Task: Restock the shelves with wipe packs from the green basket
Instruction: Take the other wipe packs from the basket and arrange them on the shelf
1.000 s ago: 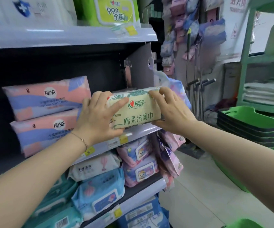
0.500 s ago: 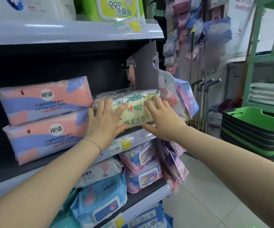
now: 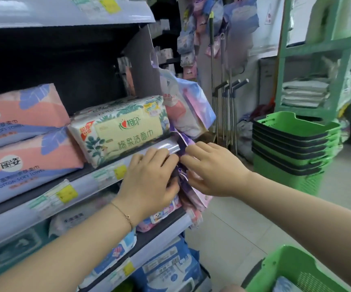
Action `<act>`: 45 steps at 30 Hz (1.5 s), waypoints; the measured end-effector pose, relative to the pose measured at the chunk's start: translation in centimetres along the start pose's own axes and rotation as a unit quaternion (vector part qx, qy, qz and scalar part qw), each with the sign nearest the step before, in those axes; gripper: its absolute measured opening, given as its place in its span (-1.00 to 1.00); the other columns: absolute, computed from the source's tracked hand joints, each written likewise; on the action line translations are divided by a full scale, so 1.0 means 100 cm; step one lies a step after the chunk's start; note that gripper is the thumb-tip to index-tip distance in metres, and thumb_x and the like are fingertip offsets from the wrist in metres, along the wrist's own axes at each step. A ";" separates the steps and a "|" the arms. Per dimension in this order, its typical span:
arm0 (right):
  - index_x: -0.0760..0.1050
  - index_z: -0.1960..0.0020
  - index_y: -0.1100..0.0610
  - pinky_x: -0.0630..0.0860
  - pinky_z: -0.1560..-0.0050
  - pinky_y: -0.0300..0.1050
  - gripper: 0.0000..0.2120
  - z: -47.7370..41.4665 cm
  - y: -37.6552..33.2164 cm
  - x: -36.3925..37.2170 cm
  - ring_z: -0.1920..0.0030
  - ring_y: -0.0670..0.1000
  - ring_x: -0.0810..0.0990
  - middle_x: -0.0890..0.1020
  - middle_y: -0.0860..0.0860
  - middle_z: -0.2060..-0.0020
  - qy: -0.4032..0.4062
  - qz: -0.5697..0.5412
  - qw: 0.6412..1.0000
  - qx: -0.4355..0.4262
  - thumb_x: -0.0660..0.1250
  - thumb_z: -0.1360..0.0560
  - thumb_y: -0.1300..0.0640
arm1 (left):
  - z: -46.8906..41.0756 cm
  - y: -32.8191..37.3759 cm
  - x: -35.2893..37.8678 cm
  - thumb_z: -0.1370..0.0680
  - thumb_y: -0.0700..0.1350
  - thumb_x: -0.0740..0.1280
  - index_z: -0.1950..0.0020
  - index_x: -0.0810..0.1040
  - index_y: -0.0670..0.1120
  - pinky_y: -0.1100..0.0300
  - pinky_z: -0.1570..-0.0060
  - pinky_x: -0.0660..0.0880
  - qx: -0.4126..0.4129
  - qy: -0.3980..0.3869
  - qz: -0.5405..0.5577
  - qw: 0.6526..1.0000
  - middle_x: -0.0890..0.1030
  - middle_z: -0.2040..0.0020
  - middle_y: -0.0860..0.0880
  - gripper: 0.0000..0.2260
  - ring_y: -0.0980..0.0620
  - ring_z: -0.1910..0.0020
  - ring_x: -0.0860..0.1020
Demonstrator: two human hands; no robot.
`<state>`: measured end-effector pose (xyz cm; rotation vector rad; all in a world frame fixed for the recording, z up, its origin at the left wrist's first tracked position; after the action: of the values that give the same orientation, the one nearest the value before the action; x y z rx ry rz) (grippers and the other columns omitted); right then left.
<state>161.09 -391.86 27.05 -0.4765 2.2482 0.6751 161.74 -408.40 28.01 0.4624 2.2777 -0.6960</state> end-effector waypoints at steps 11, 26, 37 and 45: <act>0.49 0.12 0.14 0.49 0.38 -0.05 -0.79 0.199 0.037 0.049 0.31 0.14 0.53 0.52 0.05 0.29 -0.194 -0.060 0.967 0.157 0.23 -0.35 0.03 | 0.002 0.169 0.114 -0.49 0.17 0.22 -0.18 0.38 0.06 0.09 -0.07 0.37 0.033 -0.247 0.196 0.948 0.48 -0.11 0.05 -0.67 -0.01 -0.17 0.44; 0.42 -0.23 0.07 0.51 0.13 -0.09 -0.68 0.453 0.005 0.132 0.00 0.10 0.57 0.56 0.04 -0.05 -0.548 -0.156 0.707 0.418 0.16 -0.54 -0.01 | 0.075 0.336 0.238 -0.51 0.09 0.24 -0.17 0.43 0.02 0.14 0.08 0.44 0.095 -0.510 0.296 0.802 0.55 -0.15 -0.01 -0.72 -0.06 -0.06 0.53; -0.07 -0.50 -0.06 0.50 0.21 -0.05 -0.29 0.547 -0.079 0.161 -0.10 0.25 0.51 0.18 0.21 -0.39 -0.552 -0.192 0.492 0.645 0.22 -0.50 -0.16 | 0.116 0.362 0.264 -0.55 0.04 0.26 -0.24 0.43 -0.01 0.02 -0.08 0.52 0.092 -0.656 0.362 0.657 0.52 -0.05 0.01 -0.71 0.01 0.01 0.54; -0.12 -0.53 -0.06 0.40 -0.23 0.28 -0.03 0.544 -0.113 0.181 -0.34 0.41 0.26 -0.07 0.25 -0.47 -0.440 -0.193 0.422 0.769 0.39 -0.34 -0.26 | 0.123 0.367 0.266 -0.56 0.02 0.24 -0.20 0.43 -0.01 0.01 -0.05 0.53 0.076 -0.662 0.363 0.652 0.52 -0.06 -0.01 -0.75 0.00 0.06 0.55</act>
<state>184.27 -370.93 -22.39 0.3277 0.8249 -1.2106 168.22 -383.34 -11.19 0.5893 0.5308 -0.4843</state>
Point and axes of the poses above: each hand's wrist, its own z-axis away from the middle knuckle, its own x-axis out of the palm, y = z × x, the point moved 2 cm from there along -z, towards the middle knuckle
